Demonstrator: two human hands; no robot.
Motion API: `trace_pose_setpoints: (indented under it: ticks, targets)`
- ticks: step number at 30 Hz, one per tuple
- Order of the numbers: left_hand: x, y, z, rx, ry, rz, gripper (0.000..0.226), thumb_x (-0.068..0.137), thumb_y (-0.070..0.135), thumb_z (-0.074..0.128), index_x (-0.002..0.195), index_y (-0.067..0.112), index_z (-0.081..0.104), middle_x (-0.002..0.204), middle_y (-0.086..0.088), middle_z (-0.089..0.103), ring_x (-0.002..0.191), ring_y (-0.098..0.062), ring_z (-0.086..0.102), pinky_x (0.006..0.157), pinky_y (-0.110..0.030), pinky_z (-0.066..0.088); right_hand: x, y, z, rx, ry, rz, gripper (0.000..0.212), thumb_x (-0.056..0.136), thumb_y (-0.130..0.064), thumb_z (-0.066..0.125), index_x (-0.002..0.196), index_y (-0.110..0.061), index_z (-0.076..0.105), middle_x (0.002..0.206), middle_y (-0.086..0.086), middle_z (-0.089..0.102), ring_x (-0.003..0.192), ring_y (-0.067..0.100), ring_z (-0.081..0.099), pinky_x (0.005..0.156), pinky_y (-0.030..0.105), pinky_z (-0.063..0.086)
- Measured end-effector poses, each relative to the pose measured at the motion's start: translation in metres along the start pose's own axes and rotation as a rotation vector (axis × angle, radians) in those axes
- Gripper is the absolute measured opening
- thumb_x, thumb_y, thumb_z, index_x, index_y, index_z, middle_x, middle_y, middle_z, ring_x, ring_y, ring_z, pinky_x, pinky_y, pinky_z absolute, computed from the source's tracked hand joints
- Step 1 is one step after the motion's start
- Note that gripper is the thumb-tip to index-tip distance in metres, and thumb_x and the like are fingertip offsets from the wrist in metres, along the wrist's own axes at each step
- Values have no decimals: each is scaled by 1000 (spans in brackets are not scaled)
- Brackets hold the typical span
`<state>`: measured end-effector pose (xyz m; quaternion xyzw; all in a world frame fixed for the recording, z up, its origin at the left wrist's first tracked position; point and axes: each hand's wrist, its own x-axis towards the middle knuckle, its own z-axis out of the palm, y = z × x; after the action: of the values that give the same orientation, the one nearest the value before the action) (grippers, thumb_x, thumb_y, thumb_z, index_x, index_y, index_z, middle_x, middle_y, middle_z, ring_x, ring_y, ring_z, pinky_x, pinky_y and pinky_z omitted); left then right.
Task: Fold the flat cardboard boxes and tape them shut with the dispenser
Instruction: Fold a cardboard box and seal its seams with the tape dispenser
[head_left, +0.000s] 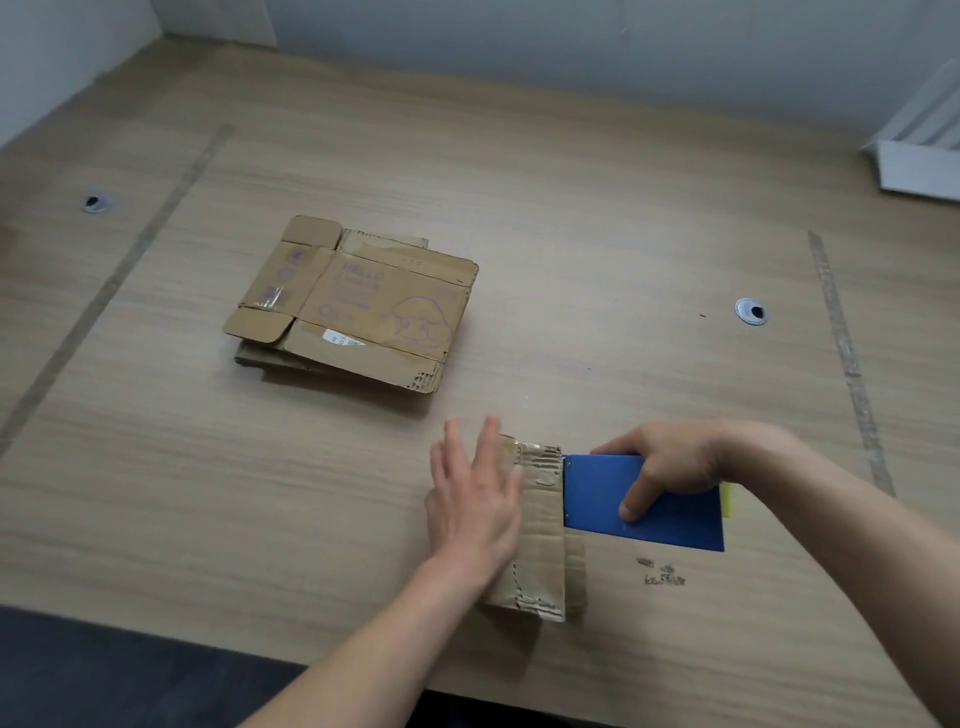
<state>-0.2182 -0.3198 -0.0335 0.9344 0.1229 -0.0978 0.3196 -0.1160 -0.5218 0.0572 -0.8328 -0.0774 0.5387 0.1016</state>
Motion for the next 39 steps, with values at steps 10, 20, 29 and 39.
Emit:
trace_pose_setpoints:
  ticks: [10,20,29,39]
  targets:
    - [-1,1,18,300,-131,26,59,99,62,24,150,54,-6,156,-1,-38,149,-37,-16,112,-53,26,-1,3,-1,-3,-4,12,54,80,-34,81,129,-47,60,113,-10,70,100,17,68,88,37,57]
    - [3,3,18,331,-178,-1,59,99,63,24,149,56,-7,155,1,-40,149,-36,-19,114,-54,23,-19,26,-5,62,-34,-53,68,68,-39,83,127,-61,56,110,-18,73,100,12,70,94,41,58]
    - [3,2,18,341,-180,17,59,99,63,26,148,57,-6,156,0,-39,148,-37,-21,115,-57,20,-35,55,-5,118,-84,-88,76,66,-40,81,133,-61,51,111,-19,73,99,8,70,96,38,56]
    - [2,1,20,342,-168,29,59,99,63,25,149,57,-6,156,-1,-39,148,-37,-20,116,-57,19,-10,18,2,-82,-16,87,38,81,-35,78,117,-36,64,108,-8,71,97,16,69,88,39,59]
